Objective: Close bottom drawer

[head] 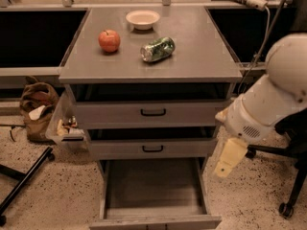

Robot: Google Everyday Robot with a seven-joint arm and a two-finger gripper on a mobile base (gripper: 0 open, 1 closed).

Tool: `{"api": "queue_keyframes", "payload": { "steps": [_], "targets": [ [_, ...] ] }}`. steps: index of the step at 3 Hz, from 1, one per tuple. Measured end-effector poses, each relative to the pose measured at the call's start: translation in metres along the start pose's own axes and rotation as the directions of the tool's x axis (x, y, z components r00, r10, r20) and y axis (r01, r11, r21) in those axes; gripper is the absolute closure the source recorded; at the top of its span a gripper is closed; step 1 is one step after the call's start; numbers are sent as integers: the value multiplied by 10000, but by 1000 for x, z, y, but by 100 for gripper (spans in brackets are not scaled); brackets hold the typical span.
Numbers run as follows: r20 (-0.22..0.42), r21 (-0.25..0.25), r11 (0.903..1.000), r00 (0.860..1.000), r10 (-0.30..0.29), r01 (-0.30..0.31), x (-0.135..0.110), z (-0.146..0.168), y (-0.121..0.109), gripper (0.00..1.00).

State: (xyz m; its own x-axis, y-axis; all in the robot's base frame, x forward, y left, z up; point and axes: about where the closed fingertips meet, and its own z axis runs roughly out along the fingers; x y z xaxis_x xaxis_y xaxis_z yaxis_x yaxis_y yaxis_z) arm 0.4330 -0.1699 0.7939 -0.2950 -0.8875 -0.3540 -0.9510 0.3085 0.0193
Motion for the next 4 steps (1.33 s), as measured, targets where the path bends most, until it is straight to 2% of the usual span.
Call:
{"api": "queue_keyframes", "payload": {
  "steps": [1,2,3,4],
  "targets": [
    [729,-1235,9914,9960,519,-426,20,94,12,0],
    [729,-1235,9914,9960,519,-426,20,94,12,0],
    [782,-1967,9760,9908,1105,-933,35,142,19,0],
    [1105,-3057,9386,9732,2015,-1596,66,225,35,0]
  ]
}}
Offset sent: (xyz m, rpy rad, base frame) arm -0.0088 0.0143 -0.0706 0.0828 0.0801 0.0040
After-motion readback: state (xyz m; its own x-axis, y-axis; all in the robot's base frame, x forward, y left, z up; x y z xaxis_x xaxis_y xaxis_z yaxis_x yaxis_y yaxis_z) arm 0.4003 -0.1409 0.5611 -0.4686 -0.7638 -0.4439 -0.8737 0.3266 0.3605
